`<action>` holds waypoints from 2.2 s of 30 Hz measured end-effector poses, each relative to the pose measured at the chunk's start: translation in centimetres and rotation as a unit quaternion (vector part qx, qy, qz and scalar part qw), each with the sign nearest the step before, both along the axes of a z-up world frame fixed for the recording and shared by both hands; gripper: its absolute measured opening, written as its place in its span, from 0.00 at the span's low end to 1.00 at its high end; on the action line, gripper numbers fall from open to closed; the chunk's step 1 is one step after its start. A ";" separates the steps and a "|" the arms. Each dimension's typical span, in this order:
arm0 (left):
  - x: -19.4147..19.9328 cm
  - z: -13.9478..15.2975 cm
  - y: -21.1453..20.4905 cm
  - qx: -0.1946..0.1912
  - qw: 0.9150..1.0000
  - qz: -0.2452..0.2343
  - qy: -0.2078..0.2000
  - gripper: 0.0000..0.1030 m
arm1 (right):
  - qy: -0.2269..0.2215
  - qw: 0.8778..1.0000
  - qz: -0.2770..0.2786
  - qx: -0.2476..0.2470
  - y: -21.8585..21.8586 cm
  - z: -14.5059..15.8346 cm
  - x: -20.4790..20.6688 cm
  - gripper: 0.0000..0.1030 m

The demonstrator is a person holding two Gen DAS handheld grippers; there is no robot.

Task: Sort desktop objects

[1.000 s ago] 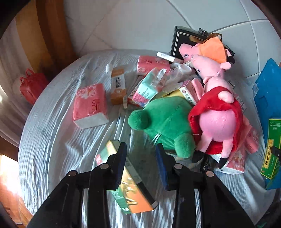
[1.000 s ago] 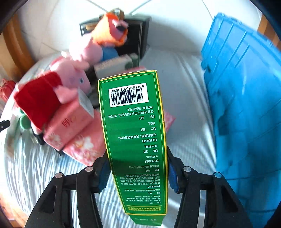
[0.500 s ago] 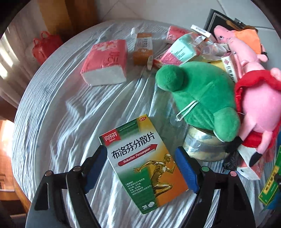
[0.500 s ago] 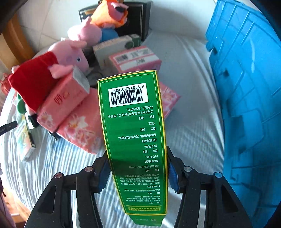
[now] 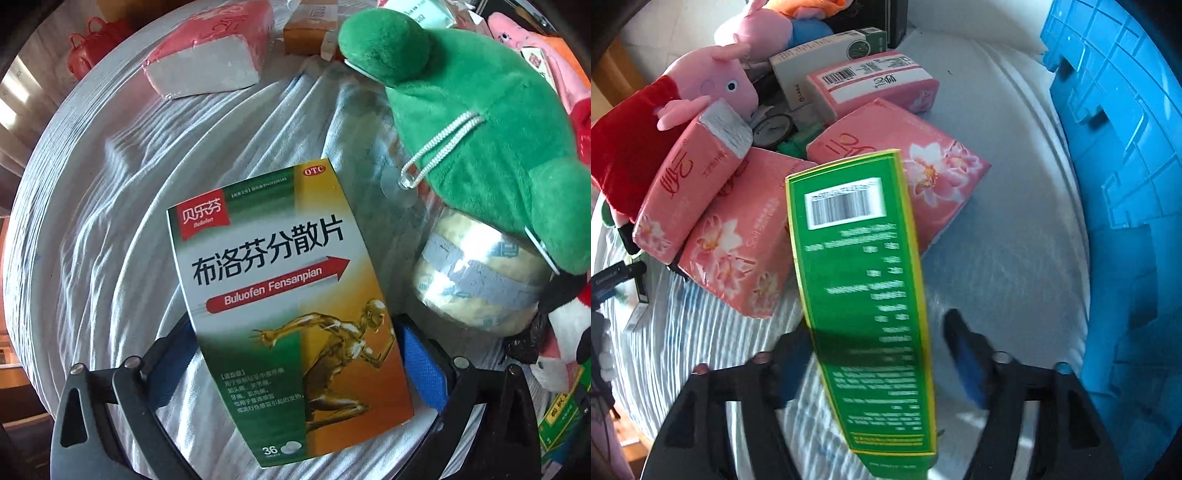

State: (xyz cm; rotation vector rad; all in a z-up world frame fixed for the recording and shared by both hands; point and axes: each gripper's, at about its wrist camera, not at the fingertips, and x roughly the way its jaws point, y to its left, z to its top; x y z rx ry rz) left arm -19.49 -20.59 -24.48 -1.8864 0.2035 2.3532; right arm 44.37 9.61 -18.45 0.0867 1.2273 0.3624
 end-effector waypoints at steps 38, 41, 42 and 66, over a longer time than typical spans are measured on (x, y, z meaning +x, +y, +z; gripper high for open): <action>14.3 5.1 3.0 0.084 0.980 -0.179 0.010 0.44 | -0.076 0.988 -0.130 0.041 -4.3 6.5 -7.8 0.54; 15.5 4.8 3.0 0.097 0.976 -0.193 0.004 0.19 | -0.077 0.986 -0.143 0.037 -4.1 6.0 -7.9 0.54; 16.0 5.1 3.1 0.103 0.975 -0.198 0.007 0.18 | -0.079 0.986 -0.140 0.035 -4.1 6.0 -8.0 0.54; 29.4 29.8 18.7 0.206 0.831 -0.427 0.292 0.18 | -0.360 0.899 -0.238 0.076 -18.7 26.4 -16.5 0.54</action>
